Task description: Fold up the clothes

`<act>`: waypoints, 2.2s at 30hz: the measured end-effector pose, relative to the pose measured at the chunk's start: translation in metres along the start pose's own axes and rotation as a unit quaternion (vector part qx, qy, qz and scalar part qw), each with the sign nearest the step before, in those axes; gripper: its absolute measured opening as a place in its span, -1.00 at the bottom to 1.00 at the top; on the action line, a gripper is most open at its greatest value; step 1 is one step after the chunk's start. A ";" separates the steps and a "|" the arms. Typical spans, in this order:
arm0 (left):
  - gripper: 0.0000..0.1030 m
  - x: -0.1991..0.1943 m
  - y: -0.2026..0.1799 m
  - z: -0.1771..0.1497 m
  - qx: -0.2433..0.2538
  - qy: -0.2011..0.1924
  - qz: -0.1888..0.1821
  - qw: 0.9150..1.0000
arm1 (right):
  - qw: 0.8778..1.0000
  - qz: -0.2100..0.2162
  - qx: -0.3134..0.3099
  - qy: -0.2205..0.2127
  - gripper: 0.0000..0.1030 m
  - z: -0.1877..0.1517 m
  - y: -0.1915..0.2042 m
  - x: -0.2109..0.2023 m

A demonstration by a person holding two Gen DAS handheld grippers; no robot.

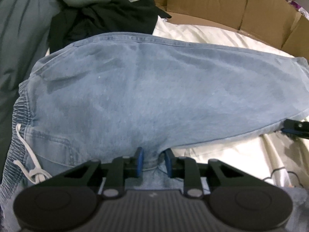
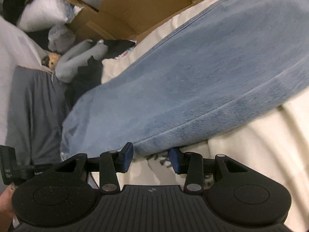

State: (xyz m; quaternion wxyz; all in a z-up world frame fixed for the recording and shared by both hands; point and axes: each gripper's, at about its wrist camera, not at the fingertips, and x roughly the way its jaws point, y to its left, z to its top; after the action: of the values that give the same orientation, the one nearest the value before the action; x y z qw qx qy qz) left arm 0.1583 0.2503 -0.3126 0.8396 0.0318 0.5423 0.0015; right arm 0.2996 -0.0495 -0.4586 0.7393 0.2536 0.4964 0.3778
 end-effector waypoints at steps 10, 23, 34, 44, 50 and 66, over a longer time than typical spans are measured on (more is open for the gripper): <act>-0.54 0.014 0.017 0.016 -0.048 0.015 -0.062 0.997 | 0.995 0.101 -0.002 -0.005 -0.38 0.004 0.010 -0.003; -0.49 0.031 0.021 0.018 -0.058 0.012 -0.079 0.995 | 0.991 0.105 -0.061 0.051 -0.36 -0.003 0.047 0.057; -0.50 0.024 0.029 0.015 -0.093 0.004 -0.106 0.990 | 0.986 0.103 -0.106 0.083 -0.36 -0.010 0.088 0.112; -0.47 -0.004 0.033 0.001 -0.088 -0.028 -0.088 0.992 | 0.984 0.102 -0.096 0.108 -0.95 -0.025 0.110 0.112; -0.48 -0.019 0.020 -0.009 -0.058 -0.044 -0.094 0.993 | 0.989 0.101 -0.019 0.106 -1.00 -0.030 0.107 0.091; -0.53 0.001 0.012 -0.010 -0.043 -0.054 -0.102 0.992 | 0.987 0.119 0.064 0.092 -1.00 -0.035 0.100 0.080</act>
State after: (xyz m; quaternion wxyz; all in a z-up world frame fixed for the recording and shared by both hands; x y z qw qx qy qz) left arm 0.1505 0.2631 -0.3169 0.8641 -0.0598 0.4958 -0.0620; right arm 0.2548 0.0742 -0.4402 0.6224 0.3220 0.5520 0.4519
